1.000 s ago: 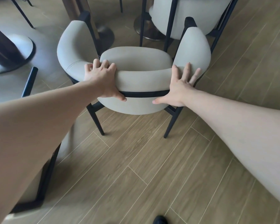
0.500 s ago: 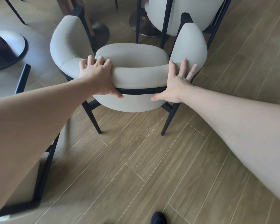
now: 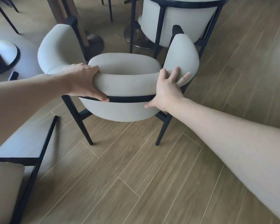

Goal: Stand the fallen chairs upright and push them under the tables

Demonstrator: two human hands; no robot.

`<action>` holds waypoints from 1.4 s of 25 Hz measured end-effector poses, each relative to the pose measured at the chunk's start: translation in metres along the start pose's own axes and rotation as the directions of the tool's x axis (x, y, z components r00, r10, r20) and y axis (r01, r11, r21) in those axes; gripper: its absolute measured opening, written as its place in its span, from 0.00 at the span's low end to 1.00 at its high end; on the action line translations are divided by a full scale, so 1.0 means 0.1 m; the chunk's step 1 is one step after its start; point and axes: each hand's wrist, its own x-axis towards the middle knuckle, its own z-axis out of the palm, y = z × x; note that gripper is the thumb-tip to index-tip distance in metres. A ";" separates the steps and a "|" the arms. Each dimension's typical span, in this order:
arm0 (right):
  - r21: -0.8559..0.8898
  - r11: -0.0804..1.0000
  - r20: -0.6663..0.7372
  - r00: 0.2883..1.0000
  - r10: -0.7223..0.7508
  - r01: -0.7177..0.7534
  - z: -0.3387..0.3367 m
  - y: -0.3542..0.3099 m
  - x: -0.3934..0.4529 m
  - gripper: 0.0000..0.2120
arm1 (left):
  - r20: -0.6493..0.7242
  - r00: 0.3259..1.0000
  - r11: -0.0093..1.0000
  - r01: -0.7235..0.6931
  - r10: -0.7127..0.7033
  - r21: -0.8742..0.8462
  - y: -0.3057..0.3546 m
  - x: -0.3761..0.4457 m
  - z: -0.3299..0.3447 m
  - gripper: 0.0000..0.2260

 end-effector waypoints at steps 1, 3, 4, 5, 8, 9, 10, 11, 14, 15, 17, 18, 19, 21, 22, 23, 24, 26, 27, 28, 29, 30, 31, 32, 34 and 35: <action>-0.005 1.000 -0.006 1.000 0.006 -0.006 0.03 0.00 0.02 0.56 | -0.005 1.000 1.000 0.004 -0.004 0.001 0.00 -0.02 0.02 0.45; -0.033 0.999 0.025 0.999 -0.031 0.032 0.03 0.03 0.07 0.55 | 0.008 1.000 1.000 0.007 -0.007 0.018 0.00 -0.08 0.01 0.43; -0.048 0.997 0.058 0.997 -0.056 0.059 0.01 0.06 0.08 0.54 | 0.018 1.000 0.999 0.003 -0.004 0.038 0.02 -0.14 0.03 0.41; -0.077 0.993 0.086 0.993 -0.079 0.086 -0.03 0.10 0.12 0.54 | 0.008 1.000 0.998 -0.006 0.005 0.065 0.03 -0.20 0.06 0.39; -0.176 0.971 0.158 0.978 -0.135 0.162 -0.16 0.10 0.24 0.53 | -0.040 0.999 0.998 -0.011 0.014 0.066 0.05 -0.29 0.12 0.33; -0.194 0.965 0.179 0.974 -0.140 0.175 -0.21 0.06 0.29 0.54 | -0.036 0.999 0.999 0.006 -0.004 0.044 0.05 -0.28 0.12 0.33; -0.209 0.961 0.203 0.970 -0.136 0.178 -0.25 0.02 0.34 0.55 | -0.022 0.999 0.999 0.025 -0.024 0.034 0.05 -0.27 0.10 0.34; -0.218 0.959 0.227 0.965 -0.130 0.181 -0.28 -0.01 0.39 0.57 | -0.014 0.999 0.998 0.032 -0.031 0.046 0.06 -0.24 0.09 0.36; -0.206 0.958 0.250 0.957 -0.145 0.199 -0.35 -0.03 0.54 0.58 | -0.061 0.998 0.993 -0.022 0.030 0.120 0.13 -0.16 0.13 0.43; -0.195 0.959 0.249 0.956 -0.154 0.205 -0.36 -0.02 0.56 0.56 | -0.084 0.996 0.995 -0.021 0.029 0.094 0.15 -0.14 0.17 0.45; -0.191 0.958 0.252 0.954 -0.165 0.216 -0.40 0.00 0.63 0.54 | -0.110 0.994 0.998 0.018 -0.011 0.062 0.16 -0.08 0.17 0.45; -0.197 0.957 0.259 0.953 -0.160 0.214 -0.41 0.02 0.66 0.53 | -0.101 0.994 0.996 0.036 -0.027 0.082 0.16 -0.05 0.16 0.44; -0.214 0.953 0.261 0.953 -0.155 0.214 -0.45 0.03 0.72 0.53 | -0.098 0.995 0.993 0.043 -0.032 0.112 0.16 0.01 0.12 0.43; -0.250 0.943 0.268 0.951 -0.151 0.221 -0.51 0.03 0.84 0.51 | -0.080 0.996 0.989 0.037 -0.026 0.144 0.16 0.16 0.06 0.42; -0.263 0.936 0.274 0.949 -0.159 0.233 -0.53 0.00 0.91 0.50 | -0.068 0.997 0.987 0.041 -0.031 0.155 0.14 0.24 0.03 0.41; -0.269 0.932 0.272 0.947 -0.170 0.244 -0.55 -0.04 1.00 0.50 | -0.066 0.997 0.985 0.048 -0.037 0.168 0.12 0.31 0.02 0.41; -0.272 0.927 0.269 0.945 -0.185 0.259 -0.57 -0.09 1.12 0.49 | -0.072 0.997 0.983 0.052 -0.040 0.179 0.06 0.39 0.01 0.41; -0.278 0.922 0.276 0.942 -0.193 0.271 -0.59 -0.17 1.35 0.48 | -0.115 0.993 0.983 0.056 -0.036 0.177 -0.06 0.54 -0.02 0.41; -0.287 0.918 0.279 0.940 -0.195 0.275 -0.61 -0.21 1.48 0.47 | -0.148 0.988 0.983 0.059 -0.033 0.173 -0.11 0.63 -0.03 0.41; -0.298 0.912 0.286 0.938 -0.198 0.283 -0.63 -0.26 1.64 0.47 | -0.174 0.985 0.985 0.054 -0.025 0.162 -0.17 0.74 -0.05 0.41; -0.304 0.906 0.294 0.933 -0.207 0.296 -0.66 -0.31 1.80 0.47 | -0.190 0.982 0.988 0.039 -0.010 0.150 -0.23 0.87 -0.06 0.41; -0.316 0.897 0.298 0.930 -0.214 0.308 -0.69 -0.37 1.96 0.47 | -0.194 0.981 0.989 0.027 0.002 0.145 -0.30 1.00 -0.08 0.41; -0.333 0.887 0.298 0.928 -0.222 0.319 -0.74 -0.44 2.16 0.47 | -0.198 0.980 0.990 0.022 0.006 0.136 -0.38 1.16 -0.10 0.41; -0.344 0.881 0.295 0.928 -0.226 0.324 -0.79 -0.50 2.32 0.47 | -0.200 0.980 0.993 0.017 0.008 0.120 -0.46 1.31 -0.14 0.40; -0.354 0.874 0.288 0.928 -0.235 0.331 -0.88 -0.63 2.66 0.46 | -0.200 0.980 0.995 0.001 0.019 0.096 -0.61 1.63 -0.26 0.40; -0.357 0.873 0.286 0.928 -0.237 0.333 -0.92 -0.69 2.79 0.46 | -0.198 0.980 0.995 -0.011 0.030 0.099 -0.67 1.76 -0.30 0.39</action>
